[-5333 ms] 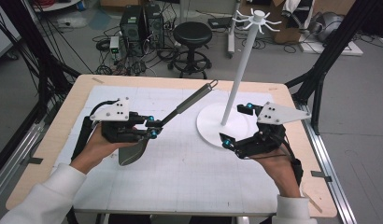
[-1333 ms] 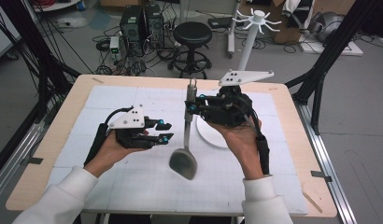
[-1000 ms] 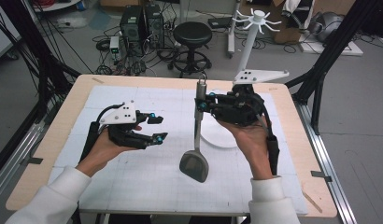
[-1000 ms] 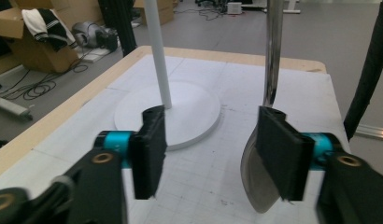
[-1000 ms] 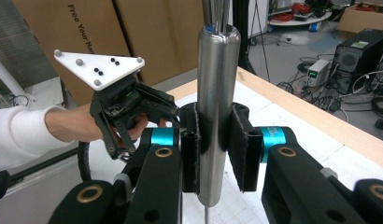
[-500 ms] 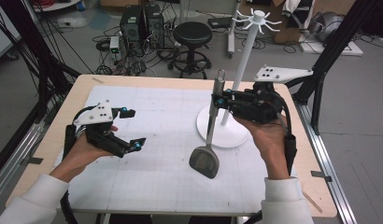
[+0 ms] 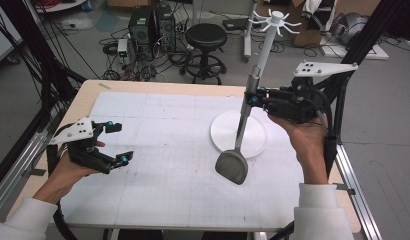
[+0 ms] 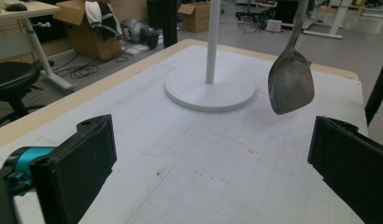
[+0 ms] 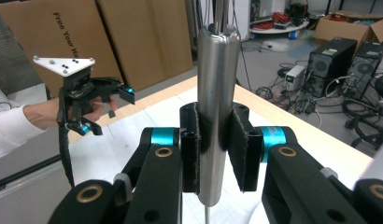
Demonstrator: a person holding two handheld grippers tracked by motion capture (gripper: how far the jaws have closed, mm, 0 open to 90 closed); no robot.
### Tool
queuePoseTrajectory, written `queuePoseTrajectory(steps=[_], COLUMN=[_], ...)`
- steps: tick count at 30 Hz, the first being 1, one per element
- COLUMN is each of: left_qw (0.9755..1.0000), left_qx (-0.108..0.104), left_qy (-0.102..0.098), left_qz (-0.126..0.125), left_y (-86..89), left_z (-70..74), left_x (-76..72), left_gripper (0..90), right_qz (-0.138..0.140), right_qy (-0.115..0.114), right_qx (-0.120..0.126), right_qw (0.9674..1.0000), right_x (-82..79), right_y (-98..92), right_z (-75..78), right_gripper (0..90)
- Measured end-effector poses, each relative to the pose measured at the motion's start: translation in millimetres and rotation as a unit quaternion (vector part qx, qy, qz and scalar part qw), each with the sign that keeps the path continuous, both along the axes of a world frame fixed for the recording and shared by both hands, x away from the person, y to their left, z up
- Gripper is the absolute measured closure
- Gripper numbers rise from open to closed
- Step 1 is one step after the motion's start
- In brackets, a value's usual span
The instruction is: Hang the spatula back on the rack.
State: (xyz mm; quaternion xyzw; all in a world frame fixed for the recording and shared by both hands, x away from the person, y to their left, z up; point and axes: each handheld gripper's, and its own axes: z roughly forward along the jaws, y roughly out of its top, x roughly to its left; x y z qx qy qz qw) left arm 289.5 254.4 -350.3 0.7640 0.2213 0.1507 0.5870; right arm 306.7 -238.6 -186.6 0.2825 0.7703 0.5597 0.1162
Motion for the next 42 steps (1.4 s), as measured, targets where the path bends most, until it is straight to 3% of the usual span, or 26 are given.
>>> queuePoseTrajectory(steps=[13,17,20,42], left_qw=[0.9996,0.9997,0.9996,0.9991], left_qx=[0.020,0.010,0.015,0.021], left_qy=[0.007,0.004,0.004,0.008], left_qz=[0.019,0.024,0.024,0.036], left_y=[21.4,23.5,22.0,27.5], left_z=[-18.3,-21.7,-23.8,-24.2], left_x=[-2.4,-4.5,-3.9,4.8], left_gripper=[1.7,1.7,1.7,1.7], right_qz=[-0.025,-0.029,-0.030,-0.033], right_qy=[0.001,0.002,0.002,0.016], right_qx=[-0.010,-0.006,-0.005,0.010], right_qw=[0.9997,0.9996,0.9995,0.9993], right_x=[21.7,30.1,34.9,70.2], right_y=[-18.0,-24.0,-28.1,-44.8], right_z=[19.0,24.4,26.8,33.5], right_gripper=[76.9,76.9,76.9,76.8])
